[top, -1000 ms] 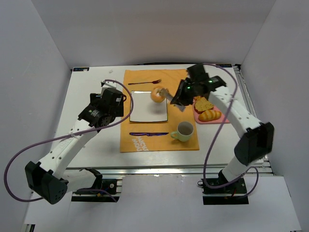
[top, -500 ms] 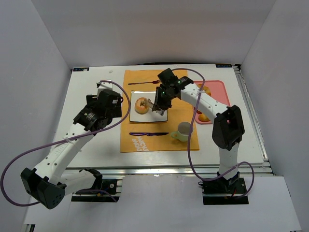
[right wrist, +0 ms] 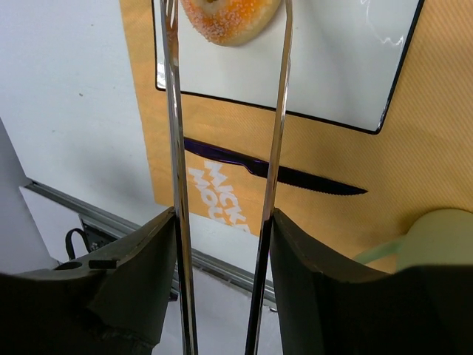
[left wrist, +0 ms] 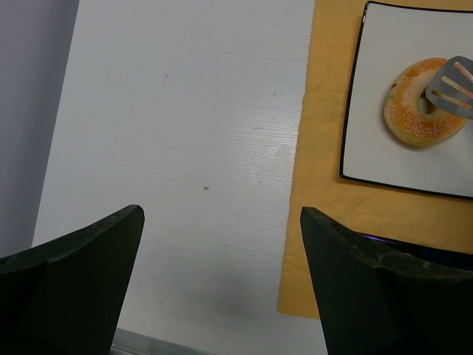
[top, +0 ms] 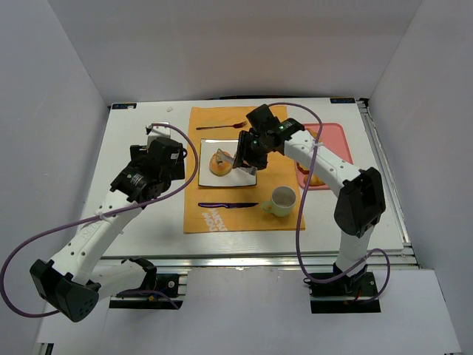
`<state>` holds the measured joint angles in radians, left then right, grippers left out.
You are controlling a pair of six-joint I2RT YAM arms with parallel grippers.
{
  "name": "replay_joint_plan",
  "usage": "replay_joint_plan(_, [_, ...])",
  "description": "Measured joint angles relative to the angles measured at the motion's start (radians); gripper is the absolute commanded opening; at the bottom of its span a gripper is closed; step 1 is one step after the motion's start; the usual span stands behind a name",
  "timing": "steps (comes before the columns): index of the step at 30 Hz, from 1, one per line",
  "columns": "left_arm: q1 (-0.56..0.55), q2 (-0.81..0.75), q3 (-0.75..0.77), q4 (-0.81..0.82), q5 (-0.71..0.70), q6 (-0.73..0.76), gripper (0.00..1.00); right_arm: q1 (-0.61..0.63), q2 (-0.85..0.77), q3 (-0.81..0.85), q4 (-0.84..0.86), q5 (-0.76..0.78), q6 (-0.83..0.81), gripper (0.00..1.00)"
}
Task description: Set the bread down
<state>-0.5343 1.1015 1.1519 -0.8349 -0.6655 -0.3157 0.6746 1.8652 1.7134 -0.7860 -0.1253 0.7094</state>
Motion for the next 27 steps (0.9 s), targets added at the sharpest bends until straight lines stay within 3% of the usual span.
replay_joint_plan(10, [0.000,-0.021,0.000,-0.003,-0.005,0.000,0.98,-0.036,-0.142,0.040,-0.109,0.123,0.036,0.54])
replay_joint_plan(19, [0.000,-0.021,0.000,0.000,-0.004,0.016,0.98,-0.491,-0.606,-0.288,-0.199,0.209,0.112,0.54])
replay_joint_plan(27, [0.000,-0.021,0.000,0.010,0.015,0.032,0.98,-0.686,-0.731,-0.605,-0.201,0.064,0.183,0.55])
